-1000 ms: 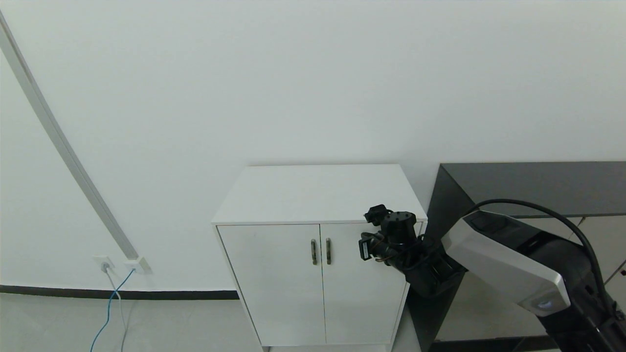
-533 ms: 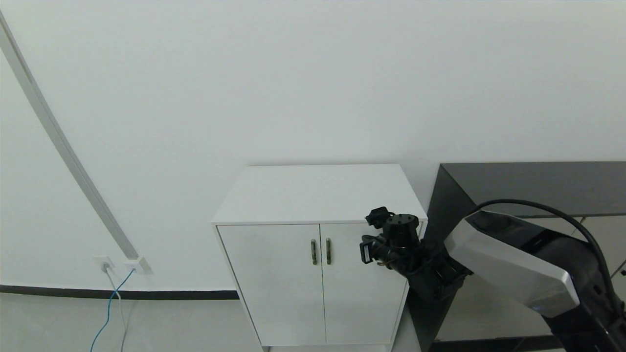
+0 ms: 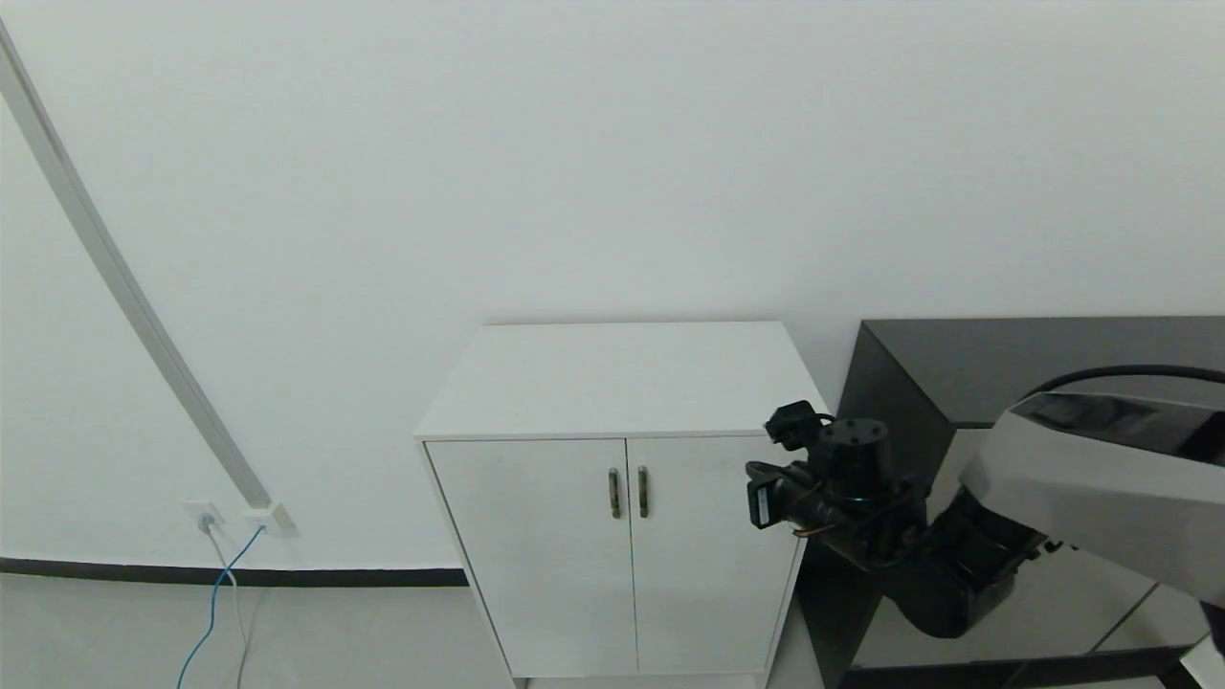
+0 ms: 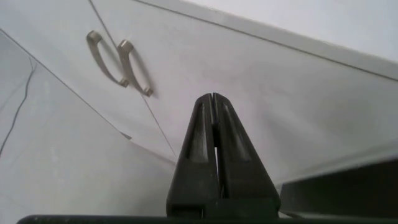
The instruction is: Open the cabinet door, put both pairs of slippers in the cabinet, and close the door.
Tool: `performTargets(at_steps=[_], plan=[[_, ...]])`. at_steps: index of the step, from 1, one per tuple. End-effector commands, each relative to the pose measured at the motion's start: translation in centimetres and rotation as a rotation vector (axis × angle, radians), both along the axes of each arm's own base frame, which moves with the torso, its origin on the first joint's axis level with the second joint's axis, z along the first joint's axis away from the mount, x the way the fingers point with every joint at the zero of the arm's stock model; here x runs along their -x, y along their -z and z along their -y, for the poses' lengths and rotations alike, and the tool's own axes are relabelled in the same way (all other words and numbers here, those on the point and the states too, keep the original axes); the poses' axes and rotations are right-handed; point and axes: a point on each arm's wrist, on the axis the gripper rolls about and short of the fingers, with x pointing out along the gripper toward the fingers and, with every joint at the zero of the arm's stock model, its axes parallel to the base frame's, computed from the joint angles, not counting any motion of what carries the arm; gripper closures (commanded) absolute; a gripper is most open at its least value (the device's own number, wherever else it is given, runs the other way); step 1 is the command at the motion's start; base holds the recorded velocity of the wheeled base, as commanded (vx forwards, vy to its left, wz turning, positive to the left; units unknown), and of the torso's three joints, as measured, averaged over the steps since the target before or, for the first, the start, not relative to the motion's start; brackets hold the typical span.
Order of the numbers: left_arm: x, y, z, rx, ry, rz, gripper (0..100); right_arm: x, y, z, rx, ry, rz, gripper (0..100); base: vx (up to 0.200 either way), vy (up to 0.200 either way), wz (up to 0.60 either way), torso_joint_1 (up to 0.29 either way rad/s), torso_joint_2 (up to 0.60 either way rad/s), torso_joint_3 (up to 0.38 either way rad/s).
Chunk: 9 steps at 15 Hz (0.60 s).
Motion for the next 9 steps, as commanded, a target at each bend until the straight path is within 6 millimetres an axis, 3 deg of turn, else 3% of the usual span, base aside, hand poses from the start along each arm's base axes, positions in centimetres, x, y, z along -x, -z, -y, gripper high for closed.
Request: performTargets(at_steps=[1,5,8,9], plan=[[0.0,0.0,0.0,0.000,-0.001,-0.001,100,2.5,-4.1,4.7,-0.030,0.082,0.059,100,0.000,0.000,0.00,0.000,0.00,0.000],[0.0,0.0,0.0,0.000,0.000,-0.001,100,6.2,-7.4,12.1,-0.034,0.253,0.102,100,0.000,0.000,0.00,0.000,0.00,0.000],[0.0,0.0,0.0,-0.001,-0.001,-0.001,100,9.9,-8.6,14.8,-0.039,0.288,0.115,100,0.000,0.000,0.00,0.000,0.00,0.000],[0.0,0.0,0.0,-0.001,0.000,-0.001,100,12.1,-9.4,15.8,-0.047,0.294,0.138,100,0.000,0.000,0.00,0.000,0.00,0.000]])
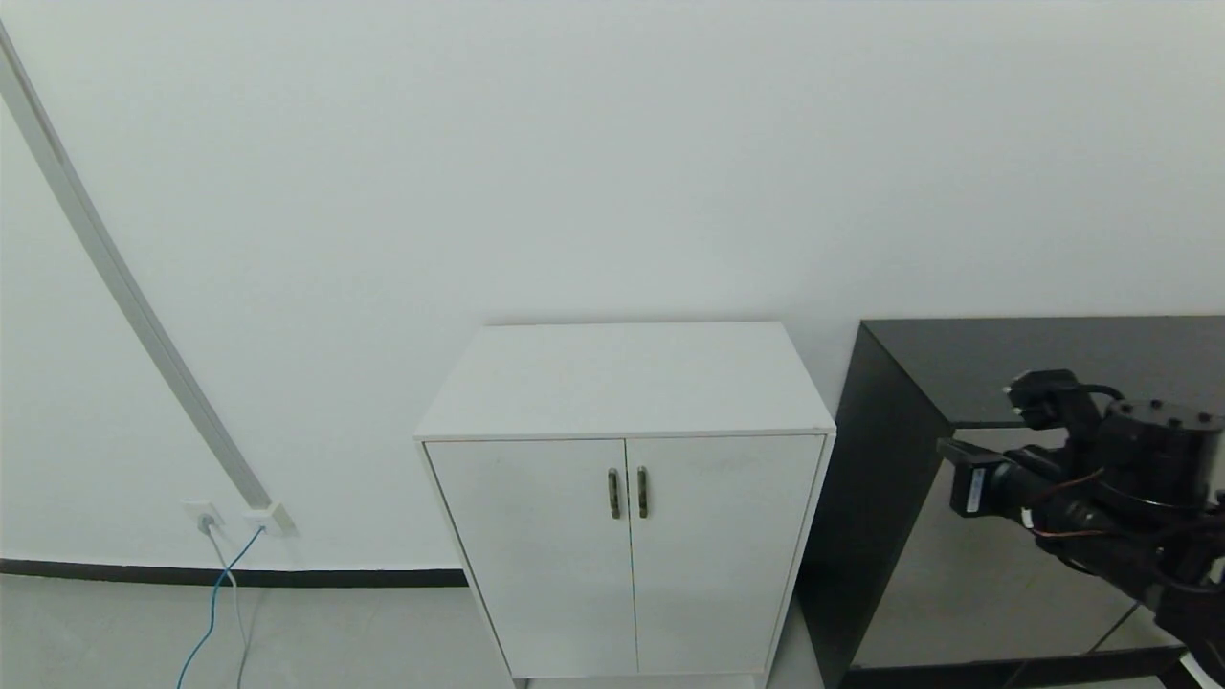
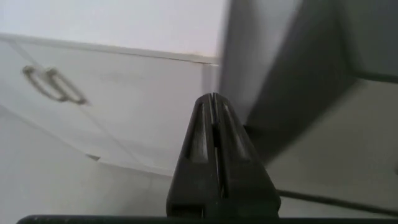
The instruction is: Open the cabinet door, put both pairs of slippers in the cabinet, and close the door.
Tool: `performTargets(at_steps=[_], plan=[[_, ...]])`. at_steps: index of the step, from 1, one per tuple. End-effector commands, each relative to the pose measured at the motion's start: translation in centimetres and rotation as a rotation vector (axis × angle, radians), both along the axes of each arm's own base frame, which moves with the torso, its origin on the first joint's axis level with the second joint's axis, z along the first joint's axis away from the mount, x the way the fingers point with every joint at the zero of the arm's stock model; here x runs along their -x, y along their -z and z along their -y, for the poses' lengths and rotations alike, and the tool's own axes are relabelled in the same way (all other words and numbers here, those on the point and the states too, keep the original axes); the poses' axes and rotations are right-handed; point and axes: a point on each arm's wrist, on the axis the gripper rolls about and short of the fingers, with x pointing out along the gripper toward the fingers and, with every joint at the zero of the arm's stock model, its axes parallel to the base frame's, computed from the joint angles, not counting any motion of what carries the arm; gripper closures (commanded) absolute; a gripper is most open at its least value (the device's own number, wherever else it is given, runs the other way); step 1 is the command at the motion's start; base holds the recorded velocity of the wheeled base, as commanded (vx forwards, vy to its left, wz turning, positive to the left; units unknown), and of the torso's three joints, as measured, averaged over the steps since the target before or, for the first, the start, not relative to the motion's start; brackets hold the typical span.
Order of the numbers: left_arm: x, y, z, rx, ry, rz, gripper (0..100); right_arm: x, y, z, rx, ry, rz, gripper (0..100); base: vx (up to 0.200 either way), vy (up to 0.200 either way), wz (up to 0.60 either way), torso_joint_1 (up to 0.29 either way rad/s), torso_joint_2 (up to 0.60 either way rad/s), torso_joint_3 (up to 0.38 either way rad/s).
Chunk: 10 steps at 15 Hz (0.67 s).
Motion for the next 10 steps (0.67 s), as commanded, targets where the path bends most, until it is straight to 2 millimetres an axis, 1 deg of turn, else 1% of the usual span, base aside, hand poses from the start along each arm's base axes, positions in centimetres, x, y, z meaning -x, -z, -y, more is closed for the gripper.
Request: performTargets(at_steps=[1,3,5,10], plan=[[0.0,0.0,0.0,0.000,-0.001,-0.001,100,4.6,-2.5,2.5,-0.010,0.046,0.088,100,0.000,0.000,0.00,0.000,0.00,0.000],[0.0,0.0,0.0,0.000,-0.001,-0.001,100,7.2,-3.1,3.6,-0.002,0.067,0.124,100,0.000,0.000,0.00,0.000,0.00,0.000],[0.0,0.0,0.0,0.000,-0.001,-0.001,100,9.6,-3.1,4.2,0.018,0.069,0.144,100,0.000,0.000,0.00,0.000,0.00,0.000],[0.0,0.0,0.0,0.000,0.001,-0.001,100,14.9,-3.6,4.6,0.020,0.048,0.133,100,0.000,0.000,0.00,0.000,0.00,0.000]])
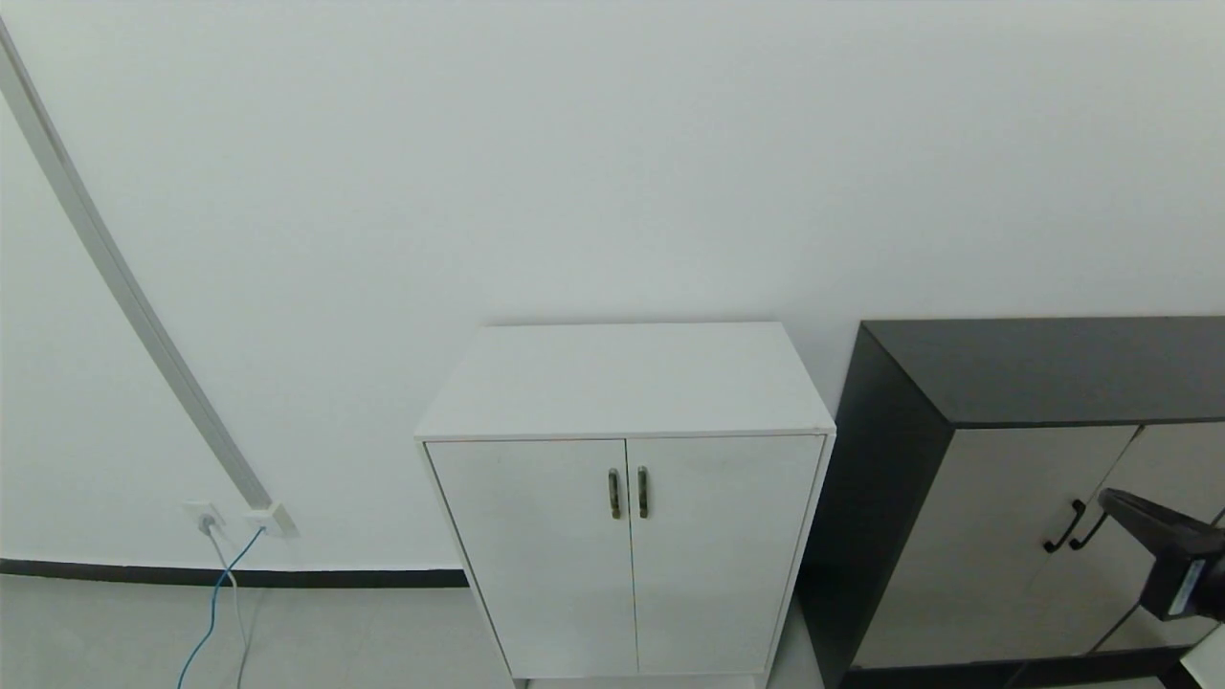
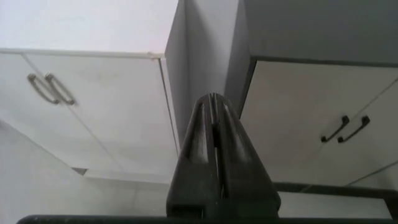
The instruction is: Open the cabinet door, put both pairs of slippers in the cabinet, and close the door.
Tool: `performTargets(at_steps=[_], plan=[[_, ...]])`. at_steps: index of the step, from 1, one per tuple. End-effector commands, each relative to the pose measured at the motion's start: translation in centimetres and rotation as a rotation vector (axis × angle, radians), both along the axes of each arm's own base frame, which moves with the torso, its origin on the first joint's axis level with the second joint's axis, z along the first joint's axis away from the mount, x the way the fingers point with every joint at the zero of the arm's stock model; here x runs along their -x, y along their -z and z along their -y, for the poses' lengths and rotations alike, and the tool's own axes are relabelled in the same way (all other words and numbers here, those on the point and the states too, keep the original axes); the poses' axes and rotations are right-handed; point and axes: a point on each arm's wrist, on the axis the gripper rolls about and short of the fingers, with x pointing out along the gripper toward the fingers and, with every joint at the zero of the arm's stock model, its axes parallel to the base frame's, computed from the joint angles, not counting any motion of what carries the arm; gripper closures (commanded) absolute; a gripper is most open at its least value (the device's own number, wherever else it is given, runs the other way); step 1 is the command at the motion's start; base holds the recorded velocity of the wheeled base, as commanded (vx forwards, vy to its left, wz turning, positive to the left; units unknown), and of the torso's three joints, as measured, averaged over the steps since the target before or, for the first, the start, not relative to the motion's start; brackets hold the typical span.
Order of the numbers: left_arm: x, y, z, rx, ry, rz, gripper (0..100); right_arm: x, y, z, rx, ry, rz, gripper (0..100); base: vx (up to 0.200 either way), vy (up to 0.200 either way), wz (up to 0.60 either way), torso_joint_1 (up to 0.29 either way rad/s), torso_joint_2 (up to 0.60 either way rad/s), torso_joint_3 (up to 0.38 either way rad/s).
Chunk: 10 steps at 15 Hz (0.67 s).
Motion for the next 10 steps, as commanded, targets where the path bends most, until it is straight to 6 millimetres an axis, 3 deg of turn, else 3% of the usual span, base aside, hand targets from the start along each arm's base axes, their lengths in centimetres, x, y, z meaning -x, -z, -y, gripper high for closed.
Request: performTargets(at_steps=[1,6,10], plan=[[0.0,0.0,0.0,0.000,0.000,0.000,100,4.0,-1.1,0.3,-0.004,-0.003,0.060,100,0.000,0.000,0.00,0.000,0.00,0.000],[0.0,0.0,0.0,0.000,0.000,0.000,100,9.8,-1.2,0.6,-0.011,-0.070,0.036,100,0.000,0.000,0.00,0.000,0.00,0.000],[0.0,0.0,0.0,0.000,0.000,0.000,100,13.3,0.5,0.9,-0.015,-0.100,0.014,100,0.000,0.000,0.00,0.000,0.00,0.000]])
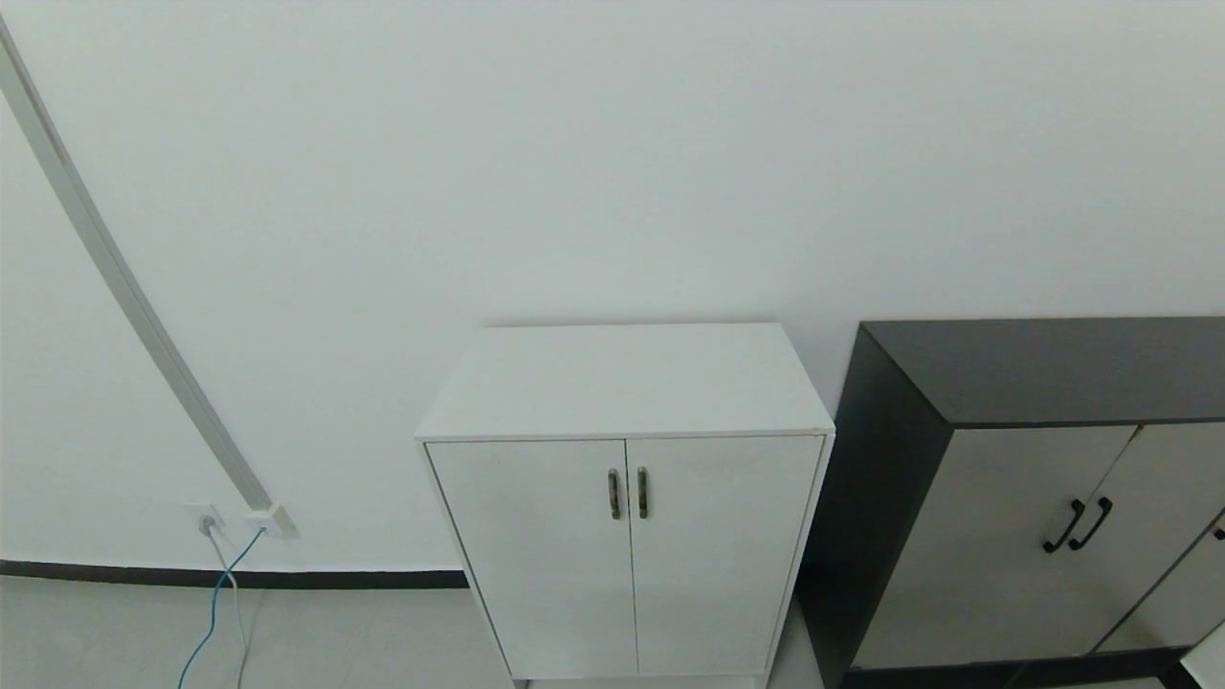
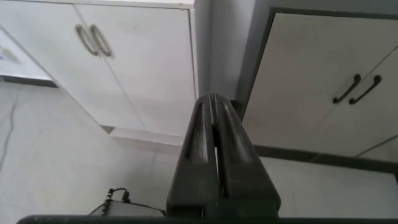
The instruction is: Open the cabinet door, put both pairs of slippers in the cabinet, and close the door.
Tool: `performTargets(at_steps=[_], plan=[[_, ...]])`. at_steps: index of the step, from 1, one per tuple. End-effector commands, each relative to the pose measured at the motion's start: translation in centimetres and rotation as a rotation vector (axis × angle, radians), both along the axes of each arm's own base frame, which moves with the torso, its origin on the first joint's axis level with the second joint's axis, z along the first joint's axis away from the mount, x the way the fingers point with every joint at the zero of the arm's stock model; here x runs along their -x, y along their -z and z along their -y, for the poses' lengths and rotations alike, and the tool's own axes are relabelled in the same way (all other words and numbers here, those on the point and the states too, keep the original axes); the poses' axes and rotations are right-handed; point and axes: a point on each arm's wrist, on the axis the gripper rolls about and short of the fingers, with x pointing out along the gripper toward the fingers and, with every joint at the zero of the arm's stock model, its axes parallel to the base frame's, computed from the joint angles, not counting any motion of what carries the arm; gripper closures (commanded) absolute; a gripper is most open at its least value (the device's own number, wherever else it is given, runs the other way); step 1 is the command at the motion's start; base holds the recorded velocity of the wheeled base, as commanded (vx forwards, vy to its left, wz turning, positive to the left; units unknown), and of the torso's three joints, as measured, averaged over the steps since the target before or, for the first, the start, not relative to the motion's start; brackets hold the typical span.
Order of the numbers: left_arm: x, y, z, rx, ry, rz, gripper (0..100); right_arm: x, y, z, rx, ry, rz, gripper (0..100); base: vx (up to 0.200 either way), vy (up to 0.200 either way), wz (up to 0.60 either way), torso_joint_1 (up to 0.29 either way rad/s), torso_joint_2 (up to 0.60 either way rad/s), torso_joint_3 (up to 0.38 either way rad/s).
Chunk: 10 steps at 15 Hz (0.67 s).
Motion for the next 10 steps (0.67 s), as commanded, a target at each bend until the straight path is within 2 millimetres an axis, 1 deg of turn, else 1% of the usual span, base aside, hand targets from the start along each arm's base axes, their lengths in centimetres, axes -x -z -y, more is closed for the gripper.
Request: performTargets(at_steps=[1,5,8,10], plan=[[0.0,0.0,0.0,0.002,-0.001,-0.001,100,2.8,0.6,0.2,-0.010,-0.018,0.093,100,0.000,0.000,0.00,0.000,0.00,0.000],[0.0,0.0,0.0,0.002,-0.001,-0.001,100,4.7,2.3,0.4,-0.014,-0.042,0.121,100,0.000,0.000,0.00,0.000,0.00,0.000],[0.0,0.0,0.0,0.002,0.001,-0.001,100,5.0,4.0,0.5,-0.013,-0.041,0.117,100,0.000,0.000,0.00,0.000,0.00,0.000],[0.0,0.0,0.0,0.000,0.001,-0.001,100,5.0,4.3,0.5,-0.014,-0.045,0.117,100,0.000,0.000,0.00,0.000,0.00,0.000]])
